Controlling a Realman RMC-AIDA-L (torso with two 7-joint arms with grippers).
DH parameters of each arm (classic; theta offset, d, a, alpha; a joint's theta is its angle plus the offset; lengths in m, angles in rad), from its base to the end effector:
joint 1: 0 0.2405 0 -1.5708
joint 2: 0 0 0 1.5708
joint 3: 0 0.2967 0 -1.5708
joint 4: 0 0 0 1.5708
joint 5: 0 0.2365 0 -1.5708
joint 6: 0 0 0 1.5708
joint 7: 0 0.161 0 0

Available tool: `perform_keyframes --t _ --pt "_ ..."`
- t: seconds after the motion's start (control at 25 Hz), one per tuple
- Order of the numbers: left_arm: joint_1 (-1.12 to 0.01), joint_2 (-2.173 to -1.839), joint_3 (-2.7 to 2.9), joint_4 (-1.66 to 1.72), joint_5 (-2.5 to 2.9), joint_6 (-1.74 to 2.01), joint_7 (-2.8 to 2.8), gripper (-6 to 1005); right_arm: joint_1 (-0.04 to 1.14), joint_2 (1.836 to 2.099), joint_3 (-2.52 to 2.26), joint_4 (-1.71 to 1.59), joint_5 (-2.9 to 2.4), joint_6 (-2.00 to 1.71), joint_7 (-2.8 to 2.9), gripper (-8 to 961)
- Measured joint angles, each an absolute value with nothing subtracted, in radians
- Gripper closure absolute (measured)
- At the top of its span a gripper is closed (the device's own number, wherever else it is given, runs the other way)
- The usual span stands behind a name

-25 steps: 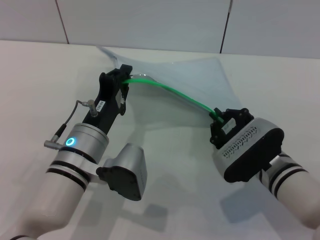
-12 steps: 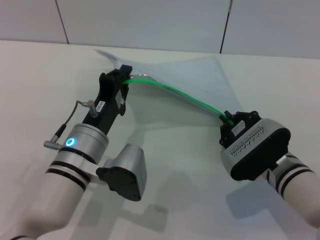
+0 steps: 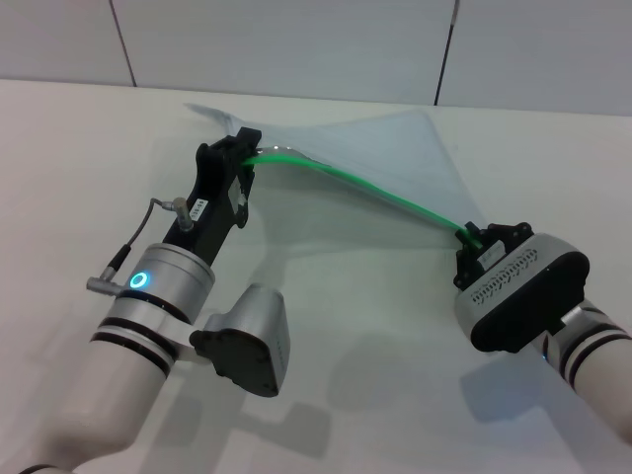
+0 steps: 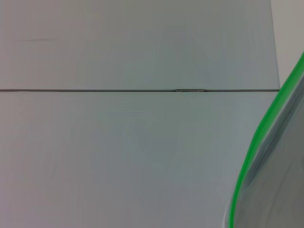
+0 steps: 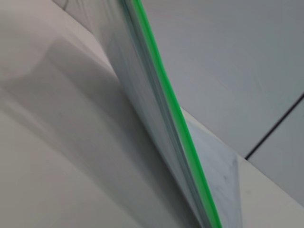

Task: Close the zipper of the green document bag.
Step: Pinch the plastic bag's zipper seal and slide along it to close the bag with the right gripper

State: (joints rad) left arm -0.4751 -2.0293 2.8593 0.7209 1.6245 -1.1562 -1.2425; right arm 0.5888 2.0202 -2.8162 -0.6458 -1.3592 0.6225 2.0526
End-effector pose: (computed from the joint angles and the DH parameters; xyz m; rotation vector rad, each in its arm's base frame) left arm -0.2609 0.3573 -0.1284 -1.5420 0.7966 0.3433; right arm 0.3064 0.3881 -0.1698 -2.0664 0.1957 -0.0298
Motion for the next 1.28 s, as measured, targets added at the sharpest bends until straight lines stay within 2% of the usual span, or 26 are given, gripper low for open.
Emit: perform_keyframes --t 1.28 --pt "-0.474 -2.029 2.861 0.721 1.631 -1.154 -1.238 934 0.584 2.023 -2.815 -0.618 -1.335 0.621 2.049 850"
